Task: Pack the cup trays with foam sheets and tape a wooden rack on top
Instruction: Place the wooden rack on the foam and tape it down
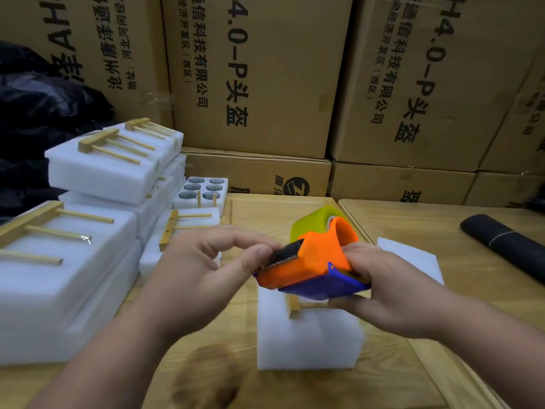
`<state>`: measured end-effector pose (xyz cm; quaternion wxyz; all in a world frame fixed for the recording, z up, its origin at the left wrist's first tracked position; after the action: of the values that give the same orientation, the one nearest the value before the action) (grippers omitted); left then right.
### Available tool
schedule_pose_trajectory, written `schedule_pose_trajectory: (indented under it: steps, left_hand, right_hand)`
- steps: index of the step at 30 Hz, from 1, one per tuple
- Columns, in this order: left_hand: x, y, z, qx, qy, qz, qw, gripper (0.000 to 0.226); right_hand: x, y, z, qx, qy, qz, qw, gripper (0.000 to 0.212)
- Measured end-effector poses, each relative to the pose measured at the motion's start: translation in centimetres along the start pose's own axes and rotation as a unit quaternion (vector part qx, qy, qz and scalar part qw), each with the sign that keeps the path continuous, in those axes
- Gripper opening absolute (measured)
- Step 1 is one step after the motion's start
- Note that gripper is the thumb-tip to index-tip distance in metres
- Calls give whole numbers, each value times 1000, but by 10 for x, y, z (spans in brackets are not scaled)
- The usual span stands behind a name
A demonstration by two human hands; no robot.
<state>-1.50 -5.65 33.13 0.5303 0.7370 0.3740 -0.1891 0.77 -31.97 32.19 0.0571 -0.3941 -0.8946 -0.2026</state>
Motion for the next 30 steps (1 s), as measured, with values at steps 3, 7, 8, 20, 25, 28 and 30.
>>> schedule_pose_trajectory:
  steps: [3,7,8,20,25,28,30]
  left_hand:
    - [8,4,-2,-38,-4,-61,997,14]
    - [20,8,-1,-107,-24,-139,984,19]
    - [23,9,0,-126,-45,-160,978,22]
    - [52,-5,8,-27,-325,-384,864,26]
    - [51,4,0,-74,-289,-367,881,16]
    - [46,17,-6,-78,-264,-349,896,4]
    - [45,24,-9,-84,-256,-345,899,12]
  right_hand:
    - [4,9,-11,28,-27,-10,999,26]
    - [9,27,-26,65,-55,1,996,24]
    - [11,31,-28,79,-47,10,996,25]
    - [12,54,-11,-136,79,106,982,51]
    - [8,65,-20,-136,71,71,986,51]
    - [9,73,-32,-137,38,40,989,49]
    - [9,77,-39,-139,19,25,990,50]
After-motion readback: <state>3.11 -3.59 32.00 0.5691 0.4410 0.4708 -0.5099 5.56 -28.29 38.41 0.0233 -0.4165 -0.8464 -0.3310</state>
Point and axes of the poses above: each hand's wrist, its own y-axis towards the middle knuckle, its own z-axis out of the palm, x = y × z, the point moved 3 cm from there along y, towards the middle knuckle, and after that the axes turned 2 degrees about -x, right-handed, at the moved point
